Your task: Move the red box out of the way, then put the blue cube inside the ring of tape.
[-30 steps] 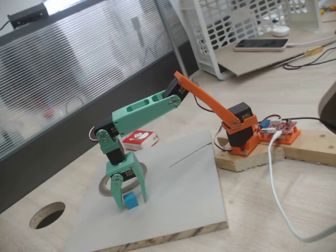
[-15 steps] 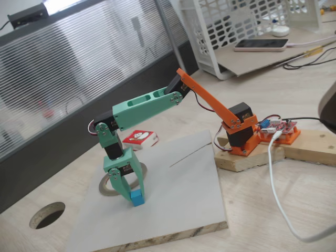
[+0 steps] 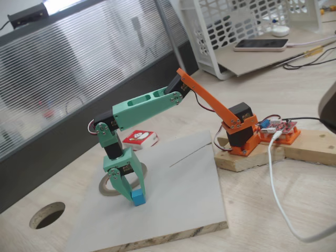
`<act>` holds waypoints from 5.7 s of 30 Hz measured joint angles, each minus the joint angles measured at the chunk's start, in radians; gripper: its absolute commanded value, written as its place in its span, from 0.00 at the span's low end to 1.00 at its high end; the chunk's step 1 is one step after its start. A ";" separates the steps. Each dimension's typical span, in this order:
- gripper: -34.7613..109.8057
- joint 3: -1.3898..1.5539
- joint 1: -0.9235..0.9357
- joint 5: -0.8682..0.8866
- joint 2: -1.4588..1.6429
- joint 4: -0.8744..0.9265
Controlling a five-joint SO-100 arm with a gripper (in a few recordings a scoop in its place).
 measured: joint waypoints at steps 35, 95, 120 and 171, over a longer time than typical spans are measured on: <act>0.29 0.000 0.258 0.000 0.212 0.008; 0.29 -0.413 0.449 0.000 -0.124 -0.043; 0.29 -0.413 0.456 0.008 -0.124 -0.109; 0.29 -0.413 0.449 0.000 -0.124 0.005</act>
